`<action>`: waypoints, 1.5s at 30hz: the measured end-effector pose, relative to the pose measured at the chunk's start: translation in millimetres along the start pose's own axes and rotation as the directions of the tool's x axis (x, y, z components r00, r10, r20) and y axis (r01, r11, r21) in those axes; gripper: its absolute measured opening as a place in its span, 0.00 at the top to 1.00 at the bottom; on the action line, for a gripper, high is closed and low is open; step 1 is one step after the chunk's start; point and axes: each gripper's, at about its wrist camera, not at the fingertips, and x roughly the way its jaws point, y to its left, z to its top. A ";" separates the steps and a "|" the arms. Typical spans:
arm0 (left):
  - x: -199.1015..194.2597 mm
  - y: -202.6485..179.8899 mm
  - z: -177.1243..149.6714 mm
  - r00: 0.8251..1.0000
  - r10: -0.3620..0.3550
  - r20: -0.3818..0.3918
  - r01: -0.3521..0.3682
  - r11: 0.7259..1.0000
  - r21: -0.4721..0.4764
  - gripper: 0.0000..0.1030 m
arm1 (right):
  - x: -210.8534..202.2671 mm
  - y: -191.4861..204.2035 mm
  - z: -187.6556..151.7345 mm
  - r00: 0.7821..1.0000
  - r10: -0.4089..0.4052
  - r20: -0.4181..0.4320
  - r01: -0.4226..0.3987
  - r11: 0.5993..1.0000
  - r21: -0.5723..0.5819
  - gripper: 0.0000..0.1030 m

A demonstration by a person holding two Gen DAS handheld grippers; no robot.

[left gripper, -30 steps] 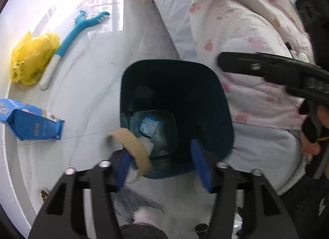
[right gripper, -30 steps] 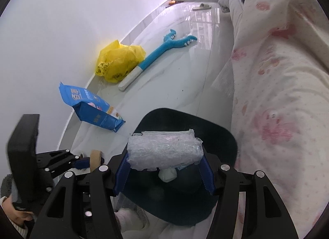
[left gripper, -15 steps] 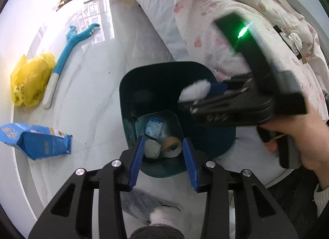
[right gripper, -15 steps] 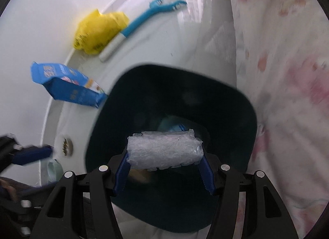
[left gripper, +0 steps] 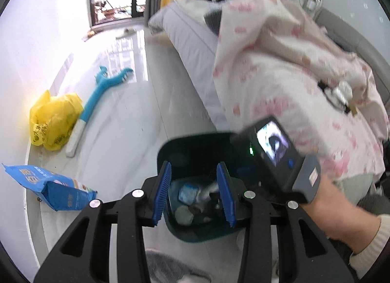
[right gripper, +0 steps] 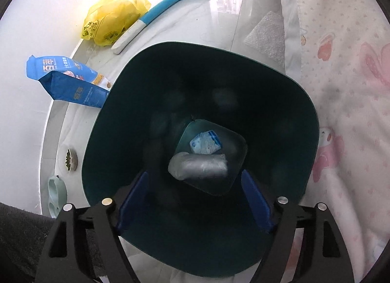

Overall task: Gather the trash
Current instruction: 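Open both tools to drop the tape core and bubble wrap into the bin, then move both tools back toward the remaining items on the bedsheet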

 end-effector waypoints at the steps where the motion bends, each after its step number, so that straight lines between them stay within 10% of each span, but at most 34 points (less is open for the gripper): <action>1: -2.0 0.5 1.1 1.000 0.002 0.012 -0.002 1.000 -0.006 0.59 | -2.1 -0.1 -1.5 1.000 -0.001 0.002 0.001 1.000 -0.003 0.22; 17: -48.5 -13.5 38.7 0.971 0.049 0.232 -0.034 0.997 -0.070 0.29 | -85.0 0.6 -13.0 0.972 0.073 0.224 -0.057 0.995 -0.078 0.21; 33: -63.3 -112.9 104.4 0.934 0.001 0.357 -0.030 0.997 0.077 0.08 | -215.6 -95.0 -42.2 0.841 0.015 0.540 -0.008 1.000 -0.015 0.15; 45: -9.1 -167.7 115.9 0.942 -0.059 0.329 0.025 0.994 0.107 0.08 | -249.3 -199.1 -74.6 0.799 -0.097 0.594 0.052 0.994 0.092 0.15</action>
